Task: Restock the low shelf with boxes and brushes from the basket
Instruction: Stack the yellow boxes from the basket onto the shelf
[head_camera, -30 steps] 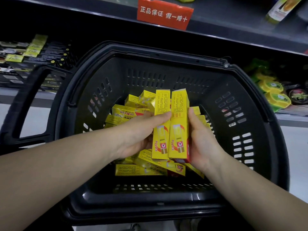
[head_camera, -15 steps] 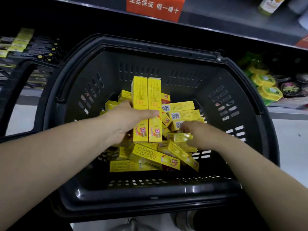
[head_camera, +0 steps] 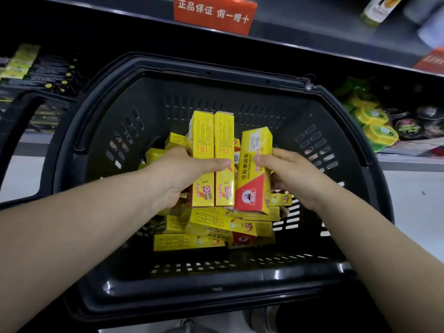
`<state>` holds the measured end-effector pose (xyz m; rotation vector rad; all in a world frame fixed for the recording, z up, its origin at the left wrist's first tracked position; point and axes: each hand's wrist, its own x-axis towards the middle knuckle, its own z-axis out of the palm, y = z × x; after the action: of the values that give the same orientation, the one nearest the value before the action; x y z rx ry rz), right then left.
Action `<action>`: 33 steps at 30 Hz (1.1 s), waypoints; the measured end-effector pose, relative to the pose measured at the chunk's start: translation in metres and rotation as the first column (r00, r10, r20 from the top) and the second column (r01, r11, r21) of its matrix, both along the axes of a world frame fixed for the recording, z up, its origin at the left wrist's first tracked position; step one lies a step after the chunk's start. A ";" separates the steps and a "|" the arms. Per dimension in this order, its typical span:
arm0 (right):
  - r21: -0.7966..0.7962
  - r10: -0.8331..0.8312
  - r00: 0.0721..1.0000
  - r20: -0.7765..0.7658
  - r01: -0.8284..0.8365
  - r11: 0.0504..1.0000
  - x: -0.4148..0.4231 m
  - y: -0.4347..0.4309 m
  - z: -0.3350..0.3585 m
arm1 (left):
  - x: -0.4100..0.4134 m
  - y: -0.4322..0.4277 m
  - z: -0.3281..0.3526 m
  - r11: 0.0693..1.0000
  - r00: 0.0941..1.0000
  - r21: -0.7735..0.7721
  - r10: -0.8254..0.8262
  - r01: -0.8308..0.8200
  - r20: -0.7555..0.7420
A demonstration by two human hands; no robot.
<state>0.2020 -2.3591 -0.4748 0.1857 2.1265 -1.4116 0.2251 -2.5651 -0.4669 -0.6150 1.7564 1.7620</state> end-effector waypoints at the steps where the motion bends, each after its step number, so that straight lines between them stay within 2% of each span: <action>1: -0.035 -0.013 1.000 -0.023 0.012 0.999 0.002 0.000 0.003 | 0.000 0.002 0.000 1.000 1.000 0.011 -0.002 0.002 0.006; 5: -0.118 -0.043 0.997 -0.060 0.035 0.992 0.009 -0.004 0.008 | 0.001 0.010 0.000 0.994 1.000 0.107 -0.005 0.002 0.031; 10: -0.224 -0.173 0.984 0.051 0.180 0.958 0.013 0.000 0.009 | 0.004 0.018 0.001 0.978 0.998 0.205 -0.053 0.047 0.020; 17: -0.195 -0.186 0.982 0.031 0.188 0.963 0.021 0.000 0.013 | 0.006 0.025 0.001 0.969 0.996 0.227 -0.093 0.094 -0.016; 22: -0.249 -0.180 0.978 0.107 0.201 0.947 0.023 -0.004 0.022 | 0.007 0.021 0.003 0.960 0.990 0.242 -0.138 0.143 -0.038; 24: -0.230 -0.185 0.979 0.082 0.199 0.953 0.022 -0.009 0.026 | 0.009 0.017 0.005 0.949 0.991 0.283 -0.134 0.136 -0.026; 27: -0.220 -0.281 0.959 0.044 0.284 0.933 0.021 -0.022 0.030 | 0.013 0.012 0.012 0.912 0.991 0.390 -0.134 0.123 0.002; 30: -0.280 -0.355 0.930 0.095 0.367 0.887 0.026 -0.042 0.034 | 0.017 0.004 0.021 0.892 0.990 0.434 -0.141 0.126 0.003; 33: -0.353 -0.355 0.926 0.125 0.376 0.857 0.025 -0.064 0.040 | 0.021 -0.010 0.027 0.888 0.994 0.449 -0.104 0.101 -0.019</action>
<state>0.2268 -2.4230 -0.4344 0.4957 1.7939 -1.9776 0.2463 -2.5756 -0.4398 -0.3201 1.2781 1.9947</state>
